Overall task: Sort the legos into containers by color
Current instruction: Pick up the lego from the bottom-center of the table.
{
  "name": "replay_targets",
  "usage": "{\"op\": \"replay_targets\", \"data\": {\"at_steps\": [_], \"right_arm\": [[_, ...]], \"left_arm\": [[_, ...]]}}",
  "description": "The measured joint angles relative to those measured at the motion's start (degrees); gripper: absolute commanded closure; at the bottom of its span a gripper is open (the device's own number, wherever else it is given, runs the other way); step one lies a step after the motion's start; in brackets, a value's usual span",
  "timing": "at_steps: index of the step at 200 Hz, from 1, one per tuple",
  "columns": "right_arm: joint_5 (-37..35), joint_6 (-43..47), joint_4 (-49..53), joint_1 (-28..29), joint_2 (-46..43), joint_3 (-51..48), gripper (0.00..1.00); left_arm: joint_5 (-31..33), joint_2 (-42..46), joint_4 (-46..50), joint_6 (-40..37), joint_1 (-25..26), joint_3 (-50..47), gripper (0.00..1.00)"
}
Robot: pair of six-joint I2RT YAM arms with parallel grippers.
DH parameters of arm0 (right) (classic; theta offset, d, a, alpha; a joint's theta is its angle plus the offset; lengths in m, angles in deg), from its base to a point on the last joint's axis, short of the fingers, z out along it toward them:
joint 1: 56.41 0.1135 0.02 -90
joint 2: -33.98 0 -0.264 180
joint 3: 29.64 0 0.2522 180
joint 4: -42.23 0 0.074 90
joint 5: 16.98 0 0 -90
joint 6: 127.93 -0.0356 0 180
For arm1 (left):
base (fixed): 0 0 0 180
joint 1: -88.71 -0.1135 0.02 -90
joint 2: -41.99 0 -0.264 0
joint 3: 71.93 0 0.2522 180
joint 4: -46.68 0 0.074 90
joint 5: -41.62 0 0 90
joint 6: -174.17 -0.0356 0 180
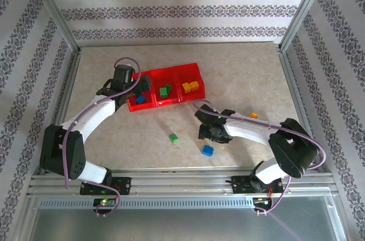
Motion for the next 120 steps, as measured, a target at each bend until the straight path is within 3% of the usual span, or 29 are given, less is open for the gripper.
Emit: {"op": "replay_targets", "data": {"at_steps": [120], "right_arm": [[-0.2,2.9,-1.9,0.0,5.3,5.7,0.34]], "left_arm": [[-1.5,0.0,-1.1,0.0,0.0,-1.5,0.0]]}}
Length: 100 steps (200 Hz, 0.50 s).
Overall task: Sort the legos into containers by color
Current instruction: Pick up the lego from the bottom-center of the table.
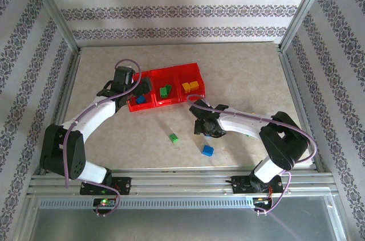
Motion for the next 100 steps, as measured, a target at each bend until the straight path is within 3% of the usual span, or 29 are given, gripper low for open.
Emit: {"op": "replay_targets", "data": {"at_steps": [100], "right_arm": [[-0.1,2.1,0.2,0.0,1.5,0.4,0.62]], "left_arm": [[0.0,0.1,-0.6,0.0,0.0,-0.1,0.0]]}}
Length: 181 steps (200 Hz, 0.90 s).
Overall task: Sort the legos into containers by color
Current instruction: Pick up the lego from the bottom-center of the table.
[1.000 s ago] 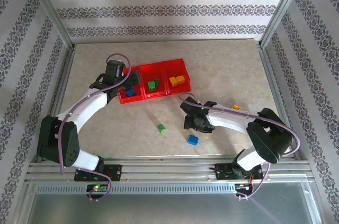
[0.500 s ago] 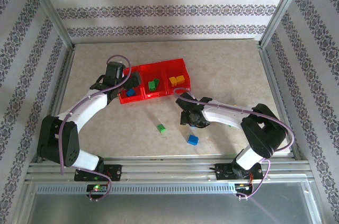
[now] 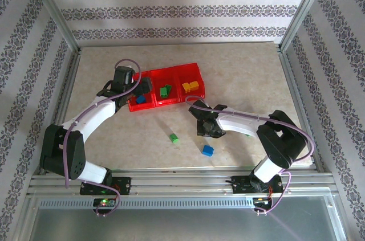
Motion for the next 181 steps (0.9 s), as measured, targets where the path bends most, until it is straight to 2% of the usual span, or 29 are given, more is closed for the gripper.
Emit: {"op": "replay_targets", "data": {"at_steps": [36,181], "right_arm": [[-0.2,1.0,0.4,0.0,0.5,1.4,0.69],[-1.4,2.2,1.3,0.4,-0.9,3.5,0.76]], "left_arm": [[0.0,0.5,0.0,0.0,0.0,-0.6,0.0],[0.1,0.8,0.0,0.0,0.0,-0.7,0.0]]}}
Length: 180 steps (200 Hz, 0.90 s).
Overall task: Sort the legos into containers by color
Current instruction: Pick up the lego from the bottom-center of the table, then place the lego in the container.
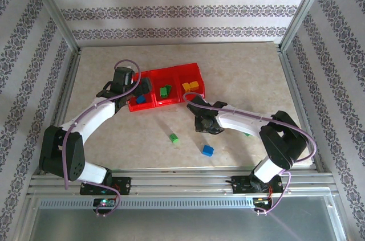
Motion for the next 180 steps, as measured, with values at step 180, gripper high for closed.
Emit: {"op": "replay_targets", "data": {"at_steps": [180], "right_arm": [[-0.2,18.7,-1.4,5.9,26.1,48.8,0.77]], "left_arm": [[16.5,18.2,1.1,4.2,-0.7,-14.0,0.0]]}}
